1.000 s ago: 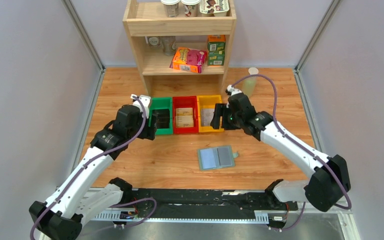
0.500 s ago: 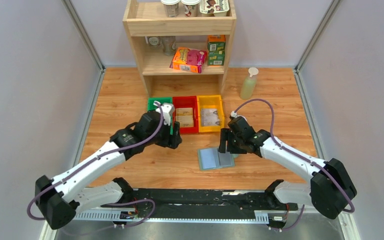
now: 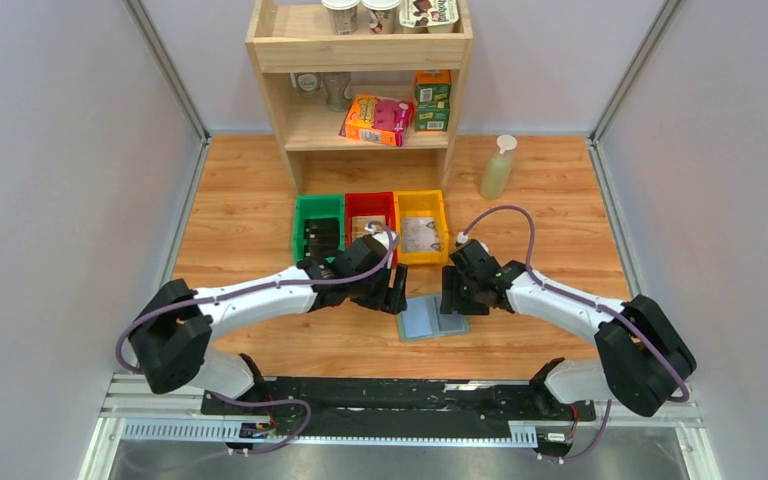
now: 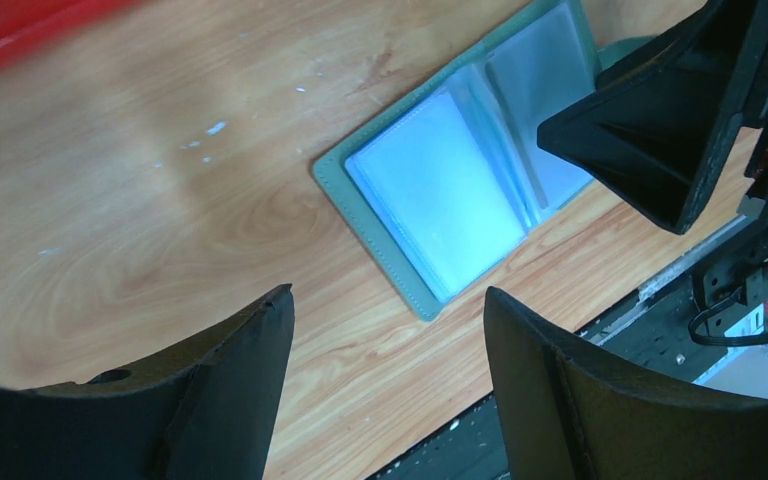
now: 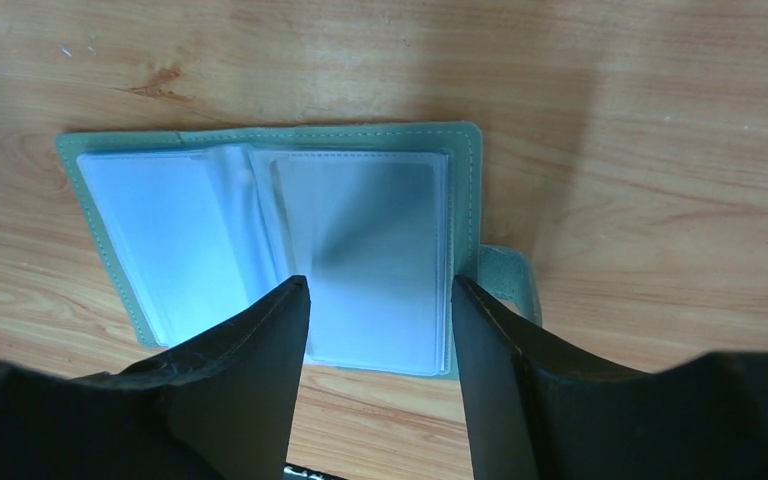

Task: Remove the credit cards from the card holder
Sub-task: Remove the credit card from the card holder.

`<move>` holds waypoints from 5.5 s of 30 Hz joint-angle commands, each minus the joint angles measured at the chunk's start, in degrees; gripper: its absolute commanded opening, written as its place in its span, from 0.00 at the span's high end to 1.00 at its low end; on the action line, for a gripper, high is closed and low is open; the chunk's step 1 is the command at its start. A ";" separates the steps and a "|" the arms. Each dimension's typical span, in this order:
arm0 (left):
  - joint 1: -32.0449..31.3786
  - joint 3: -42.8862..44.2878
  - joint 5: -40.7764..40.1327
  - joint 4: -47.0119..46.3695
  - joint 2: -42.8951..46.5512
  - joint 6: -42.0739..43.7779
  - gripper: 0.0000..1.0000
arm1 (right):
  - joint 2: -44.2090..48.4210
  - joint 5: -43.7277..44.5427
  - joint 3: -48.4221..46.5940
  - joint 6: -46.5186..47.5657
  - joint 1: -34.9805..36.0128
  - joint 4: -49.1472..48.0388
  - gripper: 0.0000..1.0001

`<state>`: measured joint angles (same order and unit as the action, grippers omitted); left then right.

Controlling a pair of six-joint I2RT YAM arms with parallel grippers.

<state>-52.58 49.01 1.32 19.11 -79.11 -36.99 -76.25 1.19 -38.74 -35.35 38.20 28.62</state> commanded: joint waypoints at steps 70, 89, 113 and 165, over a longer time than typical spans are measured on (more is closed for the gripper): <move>-2.71 0.12 5.01 -14.19 -17.48 -9.59 0.75 | -1.28 -26.41 8.86 -0.59 -4.45 -27.12 0.61; -2.71 2.31 1.75 -8.30 -17.57 -7.13 0.85 | 0.14 -34.50 10.70 -4.02 -4.45 -36.35 0.78; -2.71 5.56 -1.15 -0.22 -22.14 -3.35 0.99 | -6.99 -41.27 13.60 -8.94 -9.54 -45.23 0.69; -2.71 4.60 -2.64 -1.89 -20.29 -3.35 1.00 | -7.06 -46.28 17.03 -3.84 -20.88 -44.87 0.70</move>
<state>-55.40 55.40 2.50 15.57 -98.89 -42.22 -81.43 -43.66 -20.51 -39.03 16.69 -12.10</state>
